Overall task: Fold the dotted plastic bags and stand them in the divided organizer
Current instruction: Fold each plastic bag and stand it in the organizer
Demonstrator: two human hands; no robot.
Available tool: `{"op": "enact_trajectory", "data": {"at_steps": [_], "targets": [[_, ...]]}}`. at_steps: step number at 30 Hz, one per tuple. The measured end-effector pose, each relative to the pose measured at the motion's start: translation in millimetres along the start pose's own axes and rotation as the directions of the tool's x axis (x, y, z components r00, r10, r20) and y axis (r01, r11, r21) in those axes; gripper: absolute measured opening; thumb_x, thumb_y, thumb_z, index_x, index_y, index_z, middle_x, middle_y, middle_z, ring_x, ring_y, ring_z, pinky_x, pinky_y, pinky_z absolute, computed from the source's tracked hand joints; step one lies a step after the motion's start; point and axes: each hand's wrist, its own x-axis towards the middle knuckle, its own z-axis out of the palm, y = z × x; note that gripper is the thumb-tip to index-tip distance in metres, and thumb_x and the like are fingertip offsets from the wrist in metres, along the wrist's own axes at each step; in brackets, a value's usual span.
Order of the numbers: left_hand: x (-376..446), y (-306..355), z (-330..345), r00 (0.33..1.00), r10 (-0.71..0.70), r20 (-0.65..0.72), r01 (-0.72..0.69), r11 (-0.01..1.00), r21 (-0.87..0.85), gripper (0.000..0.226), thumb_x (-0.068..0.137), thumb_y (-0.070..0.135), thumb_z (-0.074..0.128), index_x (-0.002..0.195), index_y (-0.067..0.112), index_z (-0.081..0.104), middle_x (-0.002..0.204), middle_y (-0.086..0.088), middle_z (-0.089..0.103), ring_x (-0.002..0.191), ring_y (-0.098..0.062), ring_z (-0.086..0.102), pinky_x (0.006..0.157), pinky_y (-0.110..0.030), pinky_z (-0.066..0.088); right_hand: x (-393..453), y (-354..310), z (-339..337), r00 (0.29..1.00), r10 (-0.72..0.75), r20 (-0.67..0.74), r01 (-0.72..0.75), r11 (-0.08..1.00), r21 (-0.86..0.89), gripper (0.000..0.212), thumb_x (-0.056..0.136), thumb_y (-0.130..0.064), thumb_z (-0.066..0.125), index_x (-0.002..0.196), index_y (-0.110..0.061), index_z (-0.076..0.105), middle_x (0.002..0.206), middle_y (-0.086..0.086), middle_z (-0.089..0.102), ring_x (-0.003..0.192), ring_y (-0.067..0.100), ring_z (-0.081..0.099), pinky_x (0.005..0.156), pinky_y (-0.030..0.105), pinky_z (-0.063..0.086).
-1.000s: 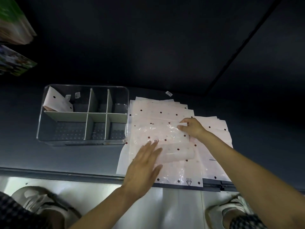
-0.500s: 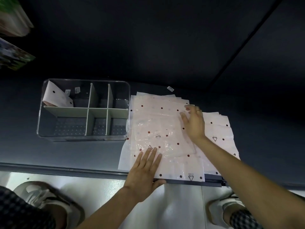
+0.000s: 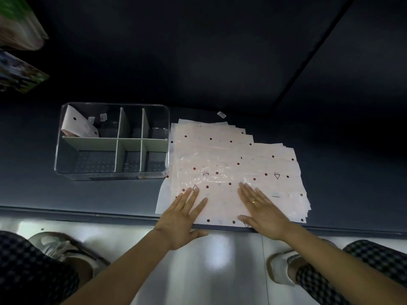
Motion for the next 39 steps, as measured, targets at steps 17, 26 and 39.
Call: {"op": "enact_trajectory", "data": {"at_steps": [17, 26, 39], "targets": [[18, -3, -27, 0.957, -0.183, -0.225, 0.106, 0.943, -0.316, 0.045, 0.092, 0.049, 0.049, 0.131, 0.027, 0.048, 0.138, 0.009, 0.044, 0.127, -0.014, 0.035, 0.104, -0.026, 0.026, 37, -7, -35, 0.938, -0.093, -0.334, 0.056, 0.991, -0.118, 0.018, 0.071, -0.003, 0.071, 0.088, -0.009, 0.071, 0.089, 0.004, 0.071, 0.079, 0.023, 0.066, 0.066, 0.028, 0.053], [-11, -22, -30, 0.903, -0.4, -0.159, 0.217, 0.742, -0.635, 0.023, 0.083, 0.026, 0.07, 0.106, 0.028, 0.069, 0.107, 0.009, 0.065, 0.103, -0.01, 0.056, 0.086, -0.025, 0.044, 11, 3, -66, 1.0, 0.009, 0.03, -0.027, 0.715, 0.699, 0.011, 0.092, -0.017, 0.058, 0.088, -0.025, 0.064, 0.085, -0.023, 0.064, 0.085, -0.007, 0.056, 0.08, 0.01, 0.04], [29, -16, -36, 0.771, -0.637, -0.008, 0.39, 0.482, -0.785, 0.034, 0.097, 0.024, 0.049, 0.069, 0.014, 0.031, 0.057, -0.001, 0.04, 0.064, -0.025, 0.036, 0.057, -0.03, 0.029, 32, 15, -38, 0.843, 0.495, 0.211, -0.28, 0.069, 0.958, 0.037, 0.088, -0.025, 0.065, 0.061, -0.015, 0.042, 0.069, 0.007, 0.044, 0.066, 0.014, 0.052, 0.066, 0.023, 0.055]]}}
